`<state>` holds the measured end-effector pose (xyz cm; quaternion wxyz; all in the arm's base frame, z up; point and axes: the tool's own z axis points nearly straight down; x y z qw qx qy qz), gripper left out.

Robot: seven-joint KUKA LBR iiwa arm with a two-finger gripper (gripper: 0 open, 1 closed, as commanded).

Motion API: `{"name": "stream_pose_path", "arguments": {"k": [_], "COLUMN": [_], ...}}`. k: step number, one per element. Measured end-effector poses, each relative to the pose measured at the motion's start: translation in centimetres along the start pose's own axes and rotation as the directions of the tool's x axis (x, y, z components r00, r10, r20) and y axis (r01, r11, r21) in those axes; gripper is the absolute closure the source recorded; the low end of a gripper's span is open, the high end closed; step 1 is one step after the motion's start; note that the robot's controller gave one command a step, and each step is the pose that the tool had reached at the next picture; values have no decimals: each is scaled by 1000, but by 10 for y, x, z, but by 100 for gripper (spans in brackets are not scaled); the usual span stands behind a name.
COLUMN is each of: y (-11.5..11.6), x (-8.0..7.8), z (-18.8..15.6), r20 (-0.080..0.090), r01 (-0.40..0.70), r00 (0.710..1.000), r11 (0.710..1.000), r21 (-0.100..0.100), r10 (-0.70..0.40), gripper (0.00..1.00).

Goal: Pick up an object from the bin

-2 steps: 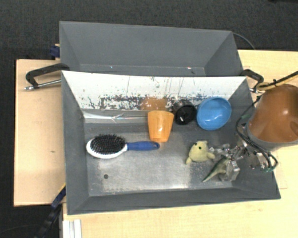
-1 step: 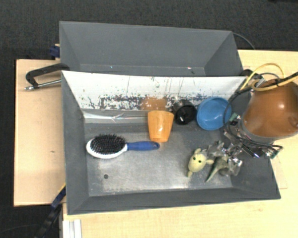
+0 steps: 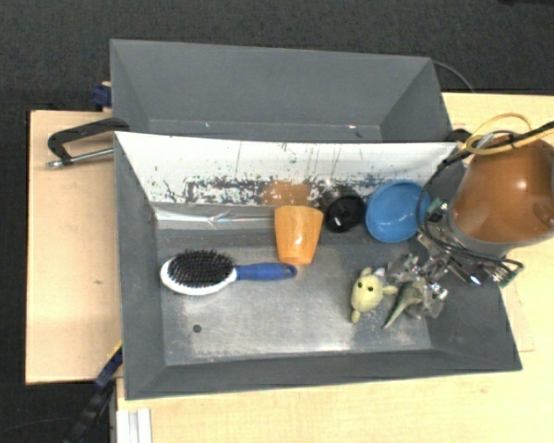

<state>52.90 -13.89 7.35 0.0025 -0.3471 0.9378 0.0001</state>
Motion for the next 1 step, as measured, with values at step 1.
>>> {"name": "stream_pose_path", "arguments": {"k": [1], "y": [-25], "x": [-8], "z": [-173], "r20": [5], "r01": [25], "r00": [1000], "r11": [1000], "r21": [10], "r10": [-25], "gripper": [100]}}
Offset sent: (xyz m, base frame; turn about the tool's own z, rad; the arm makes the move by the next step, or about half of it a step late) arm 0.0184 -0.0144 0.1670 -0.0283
